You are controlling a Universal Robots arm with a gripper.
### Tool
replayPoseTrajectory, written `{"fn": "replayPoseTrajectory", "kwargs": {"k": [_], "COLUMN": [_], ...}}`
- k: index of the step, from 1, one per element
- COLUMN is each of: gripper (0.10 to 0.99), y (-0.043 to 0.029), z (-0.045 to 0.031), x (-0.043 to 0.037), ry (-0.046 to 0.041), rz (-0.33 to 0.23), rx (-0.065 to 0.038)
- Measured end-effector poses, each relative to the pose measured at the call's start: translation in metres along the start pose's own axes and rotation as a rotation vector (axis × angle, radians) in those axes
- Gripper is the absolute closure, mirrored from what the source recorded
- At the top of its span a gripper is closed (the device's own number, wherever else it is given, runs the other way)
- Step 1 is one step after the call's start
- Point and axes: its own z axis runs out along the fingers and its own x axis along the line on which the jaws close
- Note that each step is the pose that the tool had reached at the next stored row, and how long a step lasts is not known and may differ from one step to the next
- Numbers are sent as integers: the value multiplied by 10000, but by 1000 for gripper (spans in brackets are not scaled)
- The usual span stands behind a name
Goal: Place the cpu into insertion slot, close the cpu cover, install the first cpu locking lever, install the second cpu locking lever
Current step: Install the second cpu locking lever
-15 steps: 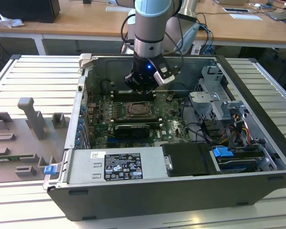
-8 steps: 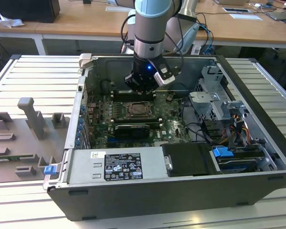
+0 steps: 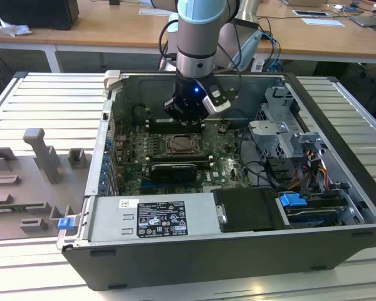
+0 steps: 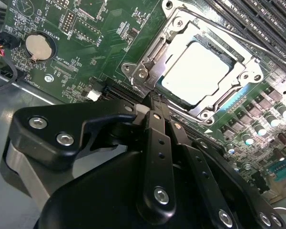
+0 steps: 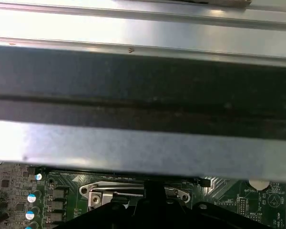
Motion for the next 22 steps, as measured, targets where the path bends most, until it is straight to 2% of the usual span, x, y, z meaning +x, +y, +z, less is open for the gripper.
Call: {"fn": "replayPoseTrajectory", "kwargs": {"k": [3,17,20,22], "gripper": [980,980,980,980], "y": [-29,-78,-69,-66], "z": [-2,-16,-136,-176], "x": [2,5,4,4], "ry": [0,1,0,0], "rz": [1,1,1,1], "rx": [-1,1,0,-1]}}
